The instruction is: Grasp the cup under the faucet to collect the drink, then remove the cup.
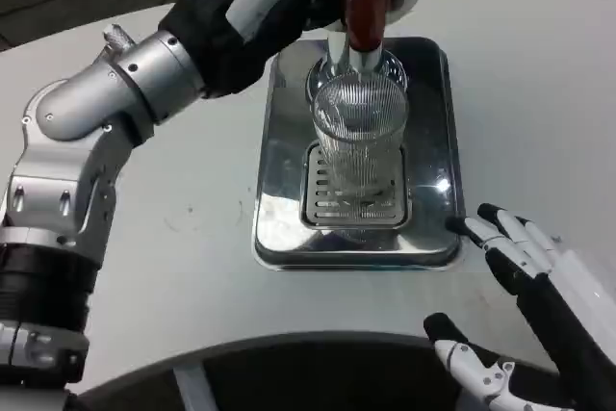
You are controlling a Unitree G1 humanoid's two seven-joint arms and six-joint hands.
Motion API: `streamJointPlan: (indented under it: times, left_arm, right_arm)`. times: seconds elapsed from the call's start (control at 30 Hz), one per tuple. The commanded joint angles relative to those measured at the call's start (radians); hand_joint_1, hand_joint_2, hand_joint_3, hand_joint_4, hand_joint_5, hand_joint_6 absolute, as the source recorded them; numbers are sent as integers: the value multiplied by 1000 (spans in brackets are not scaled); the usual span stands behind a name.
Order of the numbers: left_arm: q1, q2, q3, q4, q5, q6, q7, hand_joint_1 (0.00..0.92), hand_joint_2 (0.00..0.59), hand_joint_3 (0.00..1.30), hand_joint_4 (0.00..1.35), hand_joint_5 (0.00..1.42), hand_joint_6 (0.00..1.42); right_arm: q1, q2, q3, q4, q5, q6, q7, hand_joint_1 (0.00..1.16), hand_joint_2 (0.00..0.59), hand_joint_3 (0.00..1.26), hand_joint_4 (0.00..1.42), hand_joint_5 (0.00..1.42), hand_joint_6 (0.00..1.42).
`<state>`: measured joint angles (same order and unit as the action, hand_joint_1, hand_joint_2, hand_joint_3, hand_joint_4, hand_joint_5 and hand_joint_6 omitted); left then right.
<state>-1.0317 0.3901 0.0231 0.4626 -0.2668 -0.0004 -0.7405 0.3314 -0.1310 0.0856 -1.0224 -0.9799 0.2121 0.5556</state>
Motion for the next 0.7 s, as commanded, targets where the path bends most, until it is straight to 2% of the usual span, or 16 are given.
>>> streamJointPlan:
  times: [0.03,0.43,0.7]
  left_arm:
    - [-28,5,-16,35,33,-35,-39,0,95,137,105,247,203]
    - [-23,41,-61,80,142,-146,-76,0,67,144,99,201,84]
    - [-28,49,-95,141,208,-239,-74,0,61,156,93,198,62]
  right_arm:
    - [17,1,1,-10,8,-9,3,371,415,115,0,0,0]
    - [-3,4,9,7,8,-3,6,369,414,115,0,0,0]
    - [-9,2,4,6,14,5,9,369,414,115,0,0,0]
